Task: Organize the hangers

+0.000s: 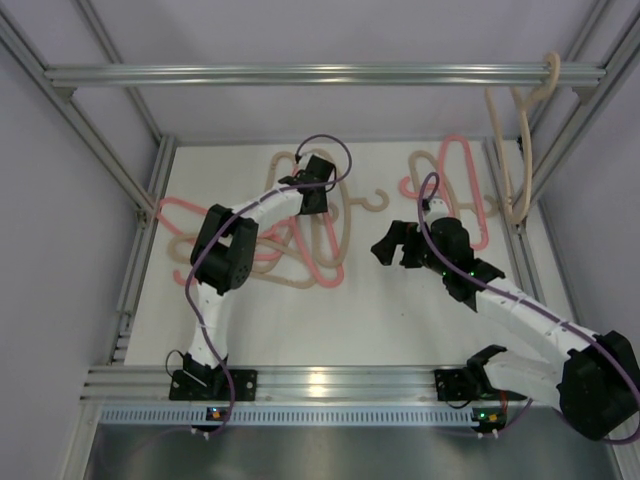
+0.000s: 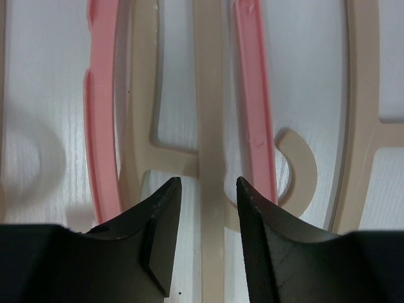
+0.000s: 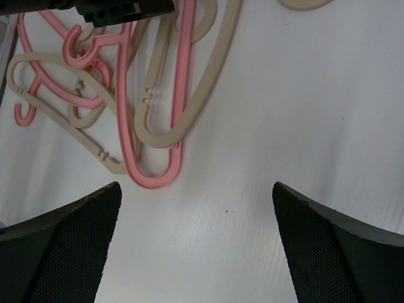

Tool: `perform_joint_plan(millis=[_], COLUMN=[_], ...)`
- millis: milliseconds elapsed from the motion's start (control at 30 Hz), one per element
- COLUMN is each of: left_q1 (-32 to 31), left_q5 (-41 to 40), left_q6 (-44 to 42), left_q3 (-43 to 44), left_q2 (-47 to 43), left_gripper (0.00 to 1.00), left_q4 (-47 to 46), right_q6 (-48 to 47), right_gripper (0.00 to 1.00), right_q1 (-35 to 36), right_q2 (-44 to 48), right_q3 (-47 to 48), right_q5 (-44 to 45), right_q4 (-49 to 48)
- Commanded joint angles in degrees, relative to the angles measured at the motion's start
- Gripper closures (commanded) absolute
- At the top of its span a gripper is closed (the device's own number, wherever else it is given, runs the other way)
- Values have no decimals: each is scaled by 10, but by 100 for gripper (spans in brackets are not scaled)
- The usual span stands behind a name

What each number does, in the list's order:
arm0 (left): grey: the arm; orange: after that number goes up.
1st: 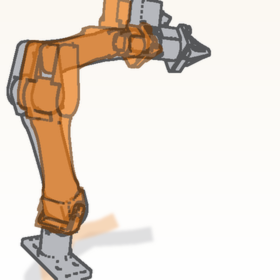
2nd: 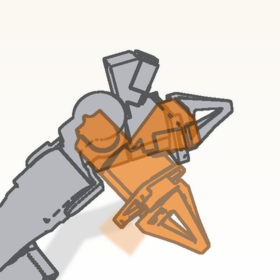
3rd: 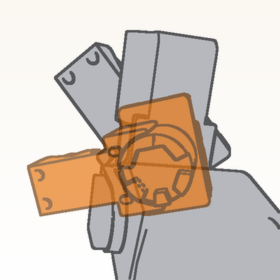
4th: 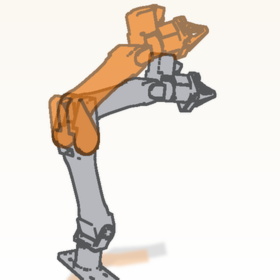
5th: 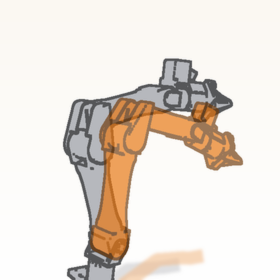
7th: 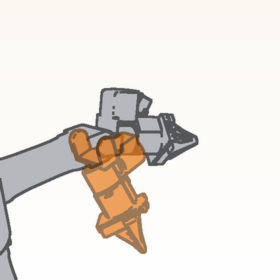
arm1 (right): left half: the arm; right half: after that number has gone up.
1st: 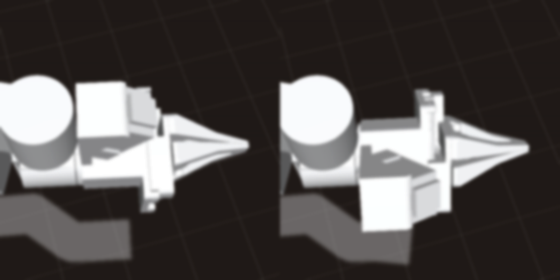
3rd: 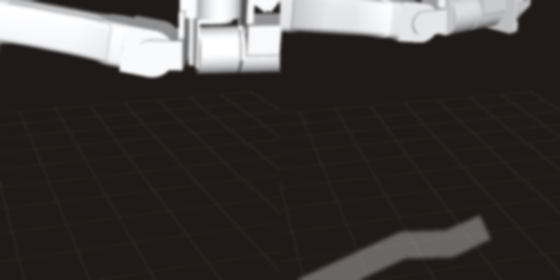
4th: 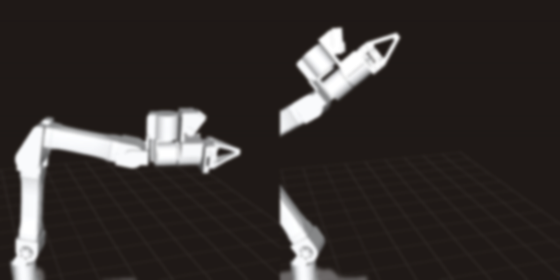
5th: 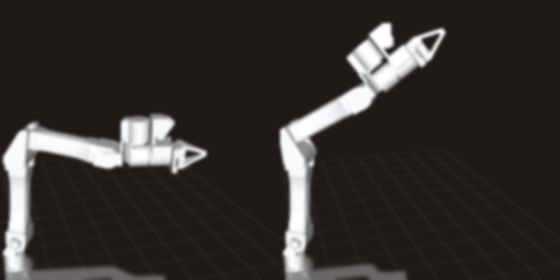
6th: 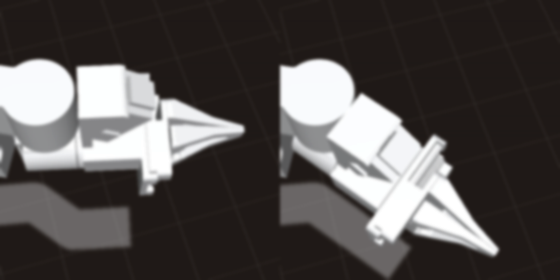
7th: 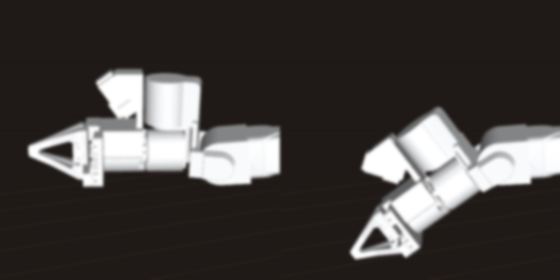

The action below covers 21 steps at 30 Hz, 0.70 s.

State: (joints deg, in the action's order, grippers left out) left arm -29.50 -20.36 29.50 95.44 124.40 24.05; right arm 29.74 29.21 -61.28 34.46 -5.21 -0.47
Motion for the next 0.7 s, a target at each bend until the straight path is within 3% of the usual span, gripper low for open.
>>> perform_joint_plan(millis=[0,267,667], left_q1=[-1,-1,-1], left_q5=[15,35,38], left_q6=[12,25,43], left_q3=[-11,-58,-87], left_q2=[-4,-18,-84], left_gripper=[55,60,93], left_q4=[-8,-7,-8], right_q6=[4,9,1], right_gripper=[0,1,1], right_q1=[8,8,8], right_q2=[-4,-10,-5], right_q3=[-3,-7,-10], right_q5=[-4,-11,-9], right_q4=[-47,-56,-55])
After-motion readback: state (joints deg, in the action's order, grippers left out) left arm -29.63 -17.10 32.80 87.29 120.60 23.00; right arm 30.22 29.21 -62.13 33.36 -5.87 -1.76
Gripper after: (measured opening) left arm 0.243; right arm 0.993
